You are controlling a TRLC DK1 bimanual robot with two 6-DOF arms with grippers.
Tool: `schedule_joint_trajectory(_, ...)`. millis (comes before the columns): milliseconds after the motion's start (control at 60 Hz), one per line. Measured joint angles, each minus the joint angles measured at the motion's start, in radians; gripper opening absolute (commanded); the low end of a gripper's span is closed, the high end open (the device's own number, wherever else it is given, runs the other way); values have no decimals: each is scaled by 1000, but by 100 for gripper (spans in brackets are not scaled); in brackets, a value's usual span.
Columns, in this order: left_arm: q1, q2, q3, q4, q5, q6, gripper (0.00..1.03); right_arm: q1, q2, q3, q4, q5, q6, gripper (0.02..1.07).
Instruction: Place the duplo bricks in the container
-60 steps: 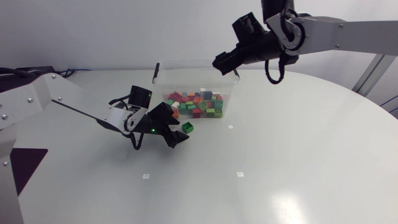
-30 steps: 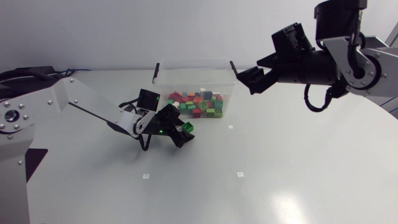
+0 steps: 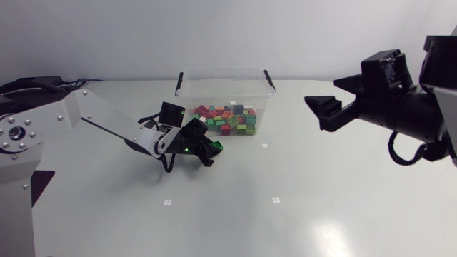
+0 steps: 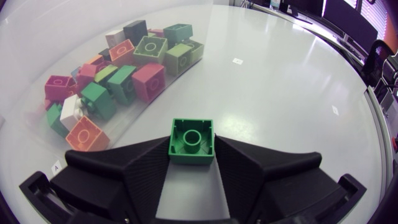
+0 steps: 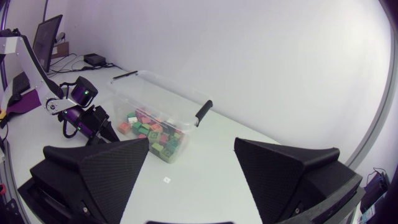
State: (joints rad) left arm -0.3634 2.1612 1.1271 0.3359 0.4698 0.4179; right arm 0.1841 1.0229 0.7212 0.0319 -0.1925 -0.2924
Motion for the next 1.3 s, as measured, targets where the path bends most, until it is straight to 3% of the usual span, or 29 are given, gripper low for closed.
schedule_joint_trajectory(300,-3,-13,-14,6,0,-5,31,-69,-243,-226,102,113,5,102)
schedule_joint_trajectory(500,-6,-116,-58,3,-2,-46,32,-69,-297,-286,129,177,5,102)
schedule_joint_trajectory(967,-5,-472,-152,-48,-118,-143,39,-68,-372,-408,208,246,-39,102)
schedule_joint_trajectory(1300,14,-525,-100,-85,-206,-192,42,-68,-518,-519,241,285,-56,102)
